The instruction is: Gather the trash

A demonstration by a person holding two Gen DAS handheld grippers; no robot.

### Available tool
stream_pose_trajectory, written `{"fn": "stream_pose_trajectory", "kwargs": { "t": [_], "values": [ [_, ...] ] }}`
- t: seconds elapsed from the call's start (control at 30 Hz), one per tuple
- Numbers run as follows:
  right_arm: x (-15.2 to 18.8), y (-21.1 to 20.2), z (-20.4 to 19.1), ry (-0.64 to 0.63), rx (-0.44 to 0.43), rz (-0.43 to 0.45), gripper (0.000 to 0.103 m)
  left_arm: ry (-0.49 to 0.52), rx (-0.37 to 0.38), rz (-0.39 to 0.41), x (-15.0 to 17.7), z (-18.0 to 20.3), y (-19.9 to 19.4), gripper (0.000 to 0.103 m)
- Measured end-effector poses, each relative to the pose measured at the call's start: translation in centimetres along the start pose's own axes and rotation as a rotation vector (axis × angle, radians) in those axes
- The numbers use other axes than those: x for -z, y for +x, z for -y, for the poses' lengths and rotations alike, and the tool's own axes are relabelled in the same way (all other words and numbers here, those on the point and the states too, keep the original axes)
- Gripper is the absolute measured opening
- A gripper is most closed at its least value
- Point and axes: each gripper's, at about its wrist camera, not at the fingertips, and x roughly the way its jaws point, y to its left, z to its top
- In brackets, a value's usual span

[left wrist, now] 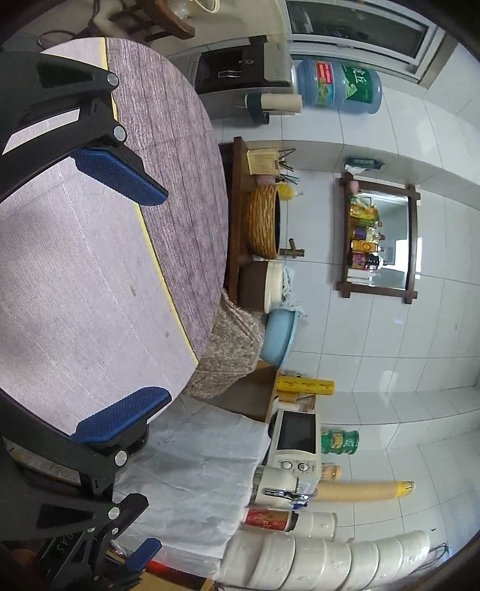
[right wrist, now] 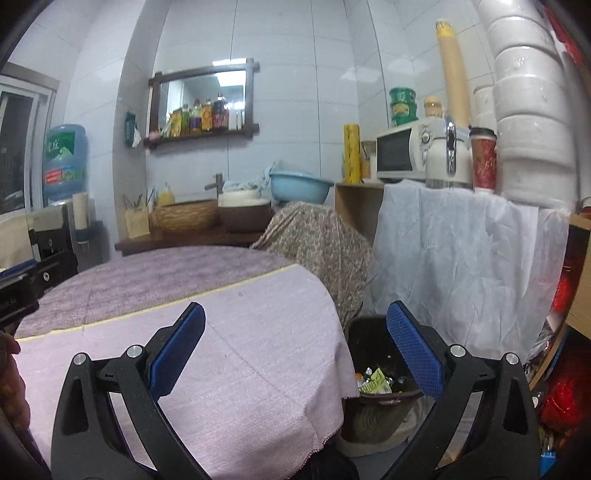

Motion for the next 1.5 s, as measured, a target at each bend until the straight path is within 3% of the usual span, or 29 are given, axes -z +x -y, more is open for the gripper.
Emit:
{"fn": "stream_pose_trajectory", "kwargs": {
  "t": [0.27, 1.5],
  "values": [
    [-0.4, -0.9, 0.1, -0.003, 0.024, 0.038, 0.097, 0.007, 0.004, 0.025, 0.3, 0.6, -0.7, 0.097],
    [0.1, -0.3, 0.1, -0.015, 0.032, 0.019, 0.097, 0.018, -0.012, 0.001, 1.0, 0.9, -0.5, 0.097]
  ]
}}
